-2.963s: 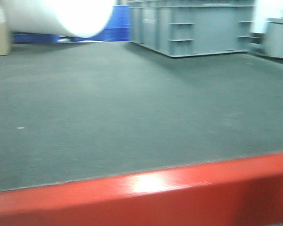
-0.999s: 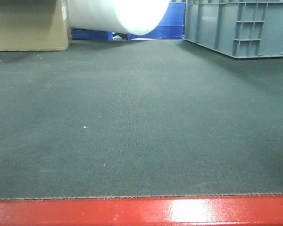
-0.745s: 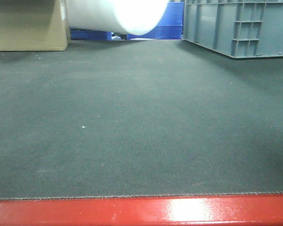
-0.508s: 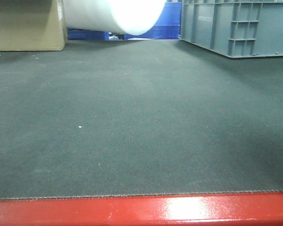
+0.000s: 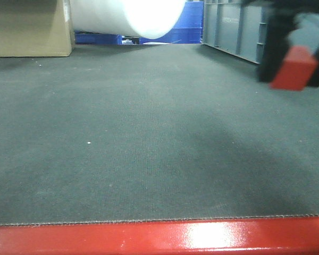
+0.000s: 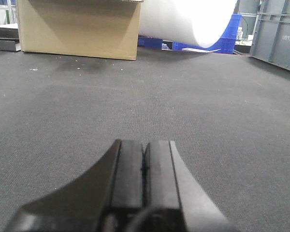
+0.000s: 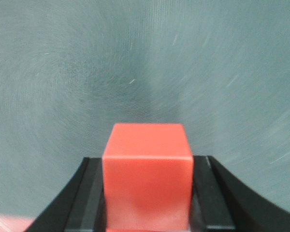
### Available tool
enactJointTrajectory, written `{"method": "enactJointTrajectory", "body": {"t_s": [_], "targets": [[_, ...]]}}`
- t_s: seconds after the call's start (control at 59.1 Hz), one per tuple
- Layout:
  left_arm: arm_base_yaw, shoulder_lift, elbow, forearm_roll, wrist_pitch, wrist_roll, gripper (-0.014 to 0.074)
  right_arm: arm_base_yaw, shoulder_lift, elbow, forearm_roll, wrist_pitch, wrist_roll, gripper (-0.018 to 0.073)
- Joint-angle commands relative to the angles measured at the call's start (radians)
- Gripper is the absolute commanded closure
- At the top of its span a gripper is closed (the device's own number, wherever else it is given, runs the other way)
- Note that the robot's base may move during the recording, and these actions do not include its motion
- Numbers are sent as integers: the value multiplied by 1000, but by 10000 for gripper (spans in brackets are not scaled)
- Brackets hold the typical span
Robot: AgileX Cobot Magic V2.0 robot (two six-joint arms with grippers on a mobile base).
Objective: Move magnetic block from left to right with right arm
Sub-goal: 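Lower the held red cube onto the carpet with the right gripper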
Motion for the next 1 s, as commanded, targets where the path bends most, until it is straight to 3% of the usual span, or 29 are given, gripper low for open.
{"method": "enactJointTrajectory", "body": {"t_s": [0.0,0.186,0.389,0.982], "targets": [[-5,-11,9,0,-88,-4,713,56,51,-111,-60,34,101,430],[-5,-11,9,0,-88,-4,713,145,248,-305,-81,146,106,430],[-5,-11,9,0,-88,-4,713,214,400,-443,-71,158,106,430],[-5,-11,9,0,-88,-4,713,219,513,-438,51,189,105,430]]}}
